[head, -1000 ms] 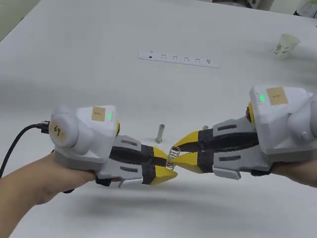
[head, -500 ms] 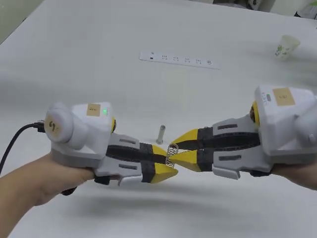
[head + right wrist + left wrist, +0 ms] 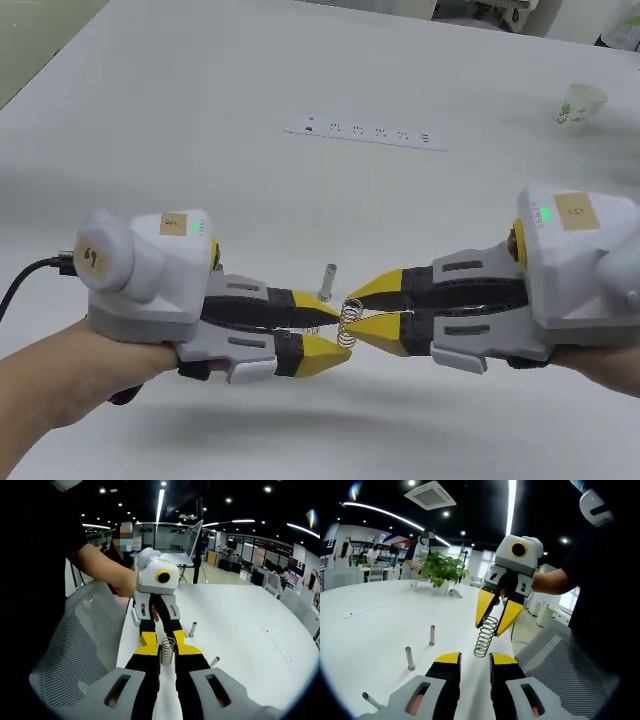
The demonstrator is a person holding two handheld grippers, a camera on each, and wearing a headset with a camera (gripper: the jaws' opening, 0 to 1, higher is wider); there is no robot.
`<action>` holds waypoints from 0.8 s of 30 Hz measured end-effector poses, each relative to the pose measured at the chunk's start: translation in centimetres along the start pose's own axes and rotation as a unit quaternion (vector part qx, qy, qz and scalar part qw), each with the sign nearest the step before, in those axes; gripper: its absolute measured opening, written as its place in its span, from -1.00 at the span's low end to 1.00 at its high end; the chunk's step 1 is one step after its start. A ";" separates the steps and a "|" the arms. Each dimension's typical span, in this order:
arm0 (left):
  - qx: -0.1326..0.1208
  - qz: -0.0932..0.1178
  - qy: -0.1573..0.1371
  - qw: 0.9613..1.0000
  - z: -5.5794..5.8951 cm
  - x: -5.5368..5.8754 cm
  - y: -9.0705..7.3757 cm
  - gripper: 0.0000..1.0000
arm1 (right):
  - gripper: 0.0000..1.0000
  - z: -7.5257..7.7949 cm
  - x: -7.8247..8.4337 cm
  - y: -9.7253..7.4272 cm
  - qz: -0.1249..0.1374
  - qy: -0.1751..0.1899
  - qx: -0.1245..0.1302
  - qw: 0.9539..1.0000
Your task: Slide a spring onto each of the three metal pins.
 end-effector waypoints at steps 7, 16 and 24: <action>-0.017 -0.012 0.003 1.000 -0.2 0.4 -0.8 -0.45 | -0.84 0.3 0.1 -0.1 -0.001 -0.004 0.009 1.000; -0.051 -0.017 -0.001 0.999 -0.4 0.7 -3.1 0.01 | -0.84 0.8 0.3 -0.4 0.000 -0.005 0.025 1.000; -0.082 -0.017 -0.008 0.996 -0.7 1.2 -5.2 0.20 | -0.84 1.0 0.5 -0.4 -0.001 -0.011 0.033 0.999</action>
Point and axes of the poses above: the centre of the closed fingertips' face, and the gripper's own axes: y roughly forward along the fingers, z roughly to its right, x roughly out of its underside, the point moved 3 cm from there along -y, roughly backward along the fingers, and after that the axes turned 9 degrees about x, right-handed, at the moved point
